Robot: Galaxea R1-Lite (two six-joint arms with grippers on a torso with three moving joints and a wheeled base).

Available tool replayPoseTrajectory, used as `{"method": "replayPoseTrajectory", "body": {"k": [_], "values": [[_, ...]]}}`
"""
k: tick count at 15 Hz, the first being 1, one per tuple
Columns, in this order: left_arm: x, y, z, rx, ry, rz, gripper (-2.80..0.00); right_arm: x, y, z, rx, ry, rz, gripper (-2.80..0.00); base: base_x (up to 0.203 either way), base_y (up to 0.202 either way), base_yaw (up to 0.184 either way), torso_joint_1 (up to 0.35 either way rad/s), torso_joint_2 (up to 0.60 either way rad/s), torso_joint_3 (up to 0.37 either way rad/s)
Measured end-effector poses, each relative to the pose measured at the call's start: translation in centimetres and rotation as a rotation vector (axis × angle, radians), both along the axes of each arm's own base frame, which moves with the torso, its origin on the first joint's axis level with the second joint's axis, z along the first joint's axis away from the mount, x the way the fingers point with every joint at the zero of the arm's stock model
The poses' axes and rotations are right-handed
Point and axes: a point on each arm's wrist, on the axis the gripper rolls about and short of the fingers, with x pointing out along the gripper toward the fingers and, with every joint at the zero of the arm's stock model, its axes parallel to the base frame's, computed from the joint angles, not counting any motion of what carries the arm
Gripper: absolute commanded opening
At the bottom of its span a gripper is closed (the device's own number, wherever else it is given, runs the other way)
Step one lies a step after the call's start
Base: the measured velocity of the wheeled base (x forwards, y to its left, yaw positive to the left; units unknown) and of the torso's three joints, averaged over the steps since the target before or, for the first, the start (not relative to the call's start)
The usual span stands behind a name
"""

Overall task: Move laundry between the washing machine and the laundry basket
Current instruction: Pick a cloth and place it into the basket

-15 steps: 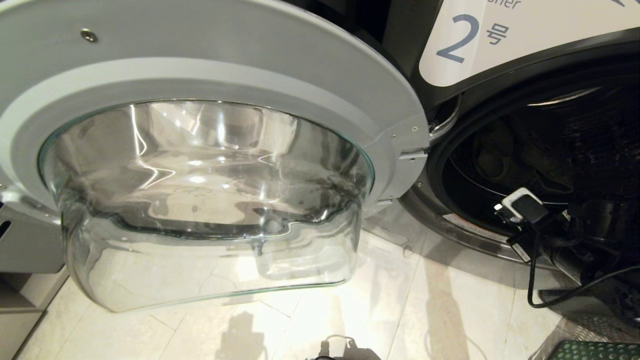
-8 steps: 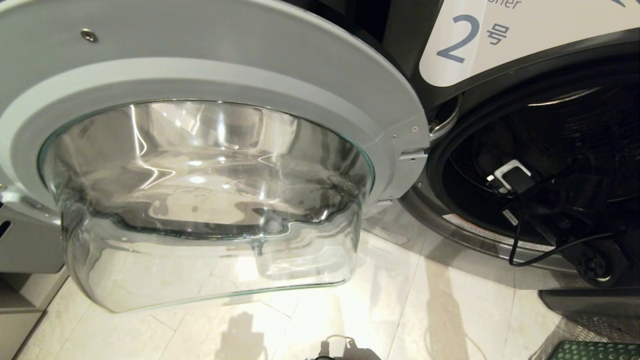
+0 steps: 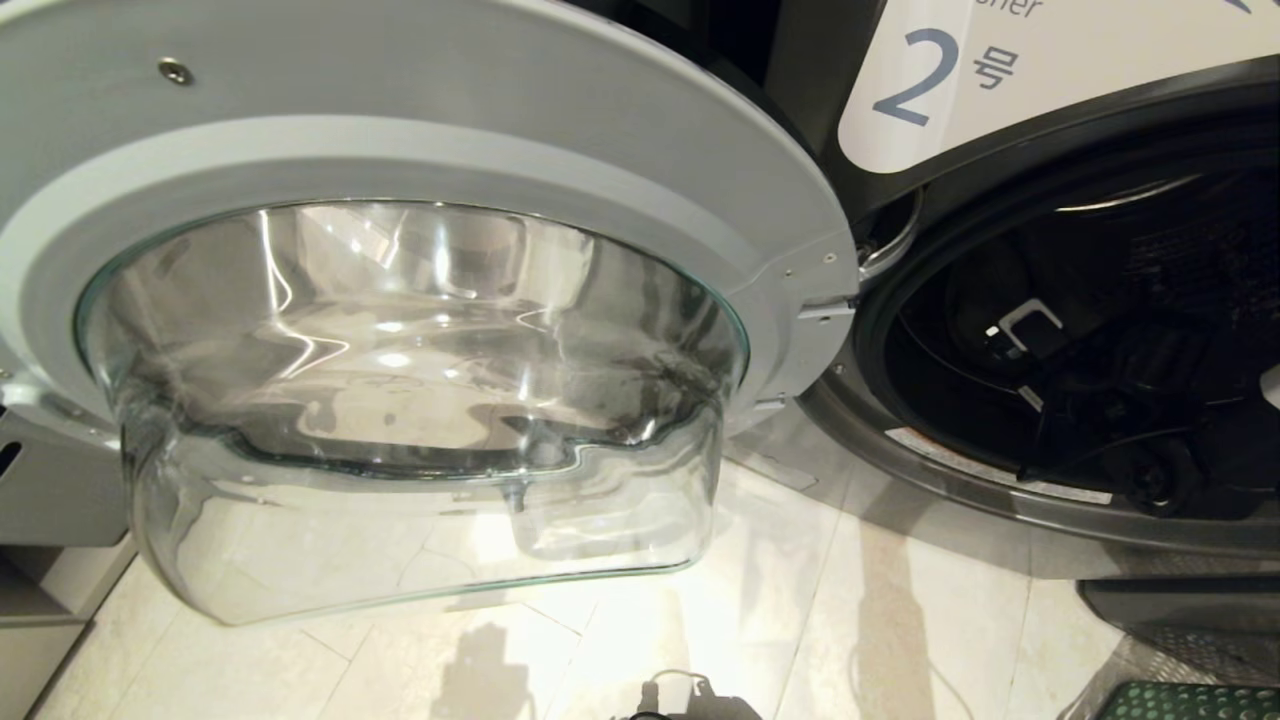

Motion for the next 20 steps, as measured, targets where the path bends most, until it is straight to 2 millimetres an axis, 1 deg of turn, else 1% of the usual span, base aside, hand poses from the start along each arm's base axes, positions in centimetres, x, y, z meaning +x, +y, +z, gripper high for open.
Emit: {"method": "replayPoseTrajectory", "body": {"k": [1,2,4,6,9,13,18,20], "values": [[0.0,0.0,0.0,0.0,0.0,0.0,-2.8,0.6,-0.3,0.2,-0.002,-0.019,-0.004,-1.08,0.0,0.0,0.0,0.0,0.0,0.0],[0.0,0.0,0.0,0.0,0.0,0.0,-2.8,1.2,-0.7,0.4,-0.005,-0.037,-0.011,0.0,0.0,0.0,0.0,0.0,0.0,0.0],[0.0,0.0,0.0,0.0,0.0,0.001,-2.8,2.2,-1.2,0.7,-0.003,-0.071,-0.019,0.0,0.0,0.0,0.0,0.0,0.0,0.0],[0.0,0.0,0.0,0.0,0.0,0.0,-2.8,2.7,-1.4,0.8,0.03,-0.099,-0.018,0.0,0.0,0.0,0.0,0.0,0.0,0.0],[0.0,0.0,0.0,0.0,0.0,0.0,-2.8,3.1,-1.5,0.3,0.092,-0.1,-0.025,0.0,0.0,0.0,0.0,0.0,0.0,0.0],[0.0,0.0,0.0,0.0,0.0,0.001,-2.8,3.6,-1.7,0.2,0.214,-0.082,-0.091,0.0,0.0,0.0,0.0,0.0,0.0,0.0],[0.0,0.0,0.0,0.0,0.0,0.0,-2.8,3.4,-1.7,2.2,0.238,-0.115,-0.101,0.0,0.0,0.0,0.0,0.0,0.0,0.0],[0.0,0.0,0.0,0.0,0.0,0.0,-2.8,3.3,-1.6,2.6,0.238,-0.11,-0.112,0.0,0.0,0.0,0.0,0.0,0.0,0.0]]}}
